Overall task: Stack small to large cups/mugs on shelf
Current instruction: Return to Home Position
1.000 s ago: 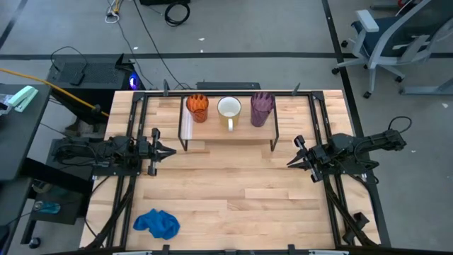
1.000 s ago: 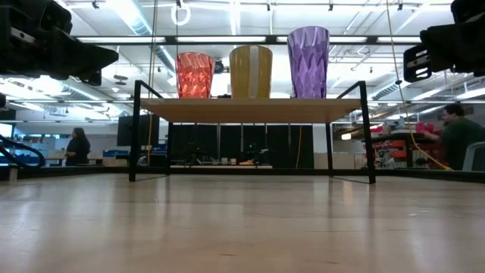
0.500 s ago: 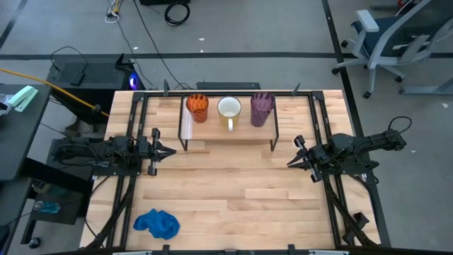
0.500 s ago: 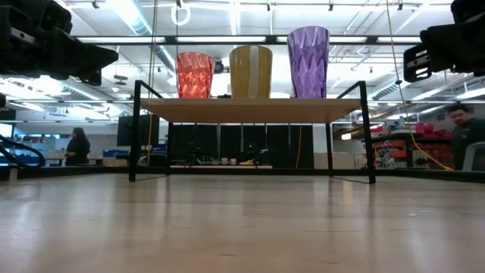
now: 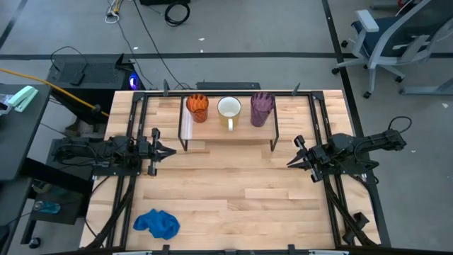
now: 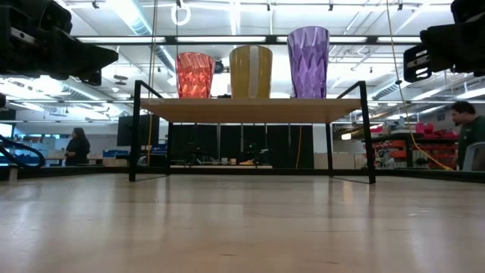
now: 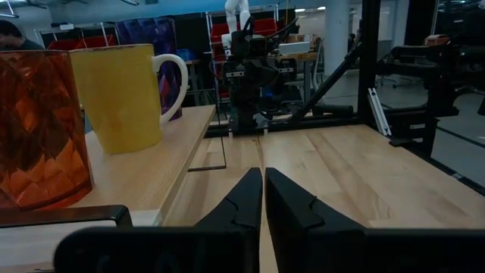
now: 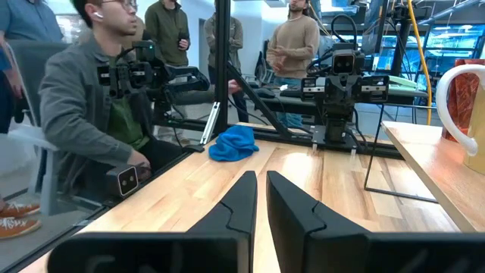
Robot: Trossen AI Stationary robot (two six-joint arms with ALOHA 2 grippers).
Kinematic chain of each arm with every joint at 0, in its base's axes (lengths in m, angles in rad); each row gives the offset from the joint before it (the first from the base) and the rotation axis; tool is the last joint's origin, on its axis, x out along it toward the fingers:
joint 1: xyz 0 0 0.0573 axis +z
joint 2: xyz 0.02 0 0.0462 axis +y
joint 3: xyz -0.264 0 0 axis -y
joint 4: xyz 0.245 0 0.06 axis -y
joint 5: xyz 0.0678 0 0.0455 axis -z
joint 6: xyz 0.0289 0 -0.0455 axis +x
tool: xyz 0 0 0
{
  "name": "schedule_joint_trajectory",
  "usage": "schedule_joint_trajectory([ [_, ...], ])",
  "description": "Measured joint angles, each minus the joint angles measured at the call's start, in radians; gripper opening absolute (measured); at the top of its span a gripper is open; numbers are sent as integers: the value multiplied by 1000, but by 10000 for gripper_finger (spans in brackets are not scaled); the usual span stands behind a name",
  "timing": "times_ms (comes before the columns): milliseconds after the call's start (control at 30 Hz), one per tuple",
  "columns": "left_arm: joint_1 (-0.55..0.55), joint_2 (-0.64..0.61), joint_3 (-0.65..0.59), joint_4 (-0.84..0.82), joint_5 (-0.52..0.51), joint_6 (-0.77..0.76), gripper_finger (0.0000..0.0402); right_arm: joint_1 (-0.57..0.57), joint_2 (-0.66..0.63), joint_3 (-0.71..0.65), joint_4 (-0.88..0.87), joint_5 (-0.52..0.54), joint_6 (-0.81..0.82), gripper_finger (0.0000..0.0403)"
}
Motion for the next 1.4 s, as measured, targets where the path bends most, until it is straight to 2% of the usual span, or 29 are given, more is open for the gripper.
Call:
schedule_joint_trajectory([
  [467,0,0,0,0,0,0,36,0,0,0,0,0,0,39],
  [867,0,0,0,0,0,0,23,0,0,0,0,0,0,39],
  [1400,0,0,0,0,0,0,32,0,0,0,0,0,0,39],
])
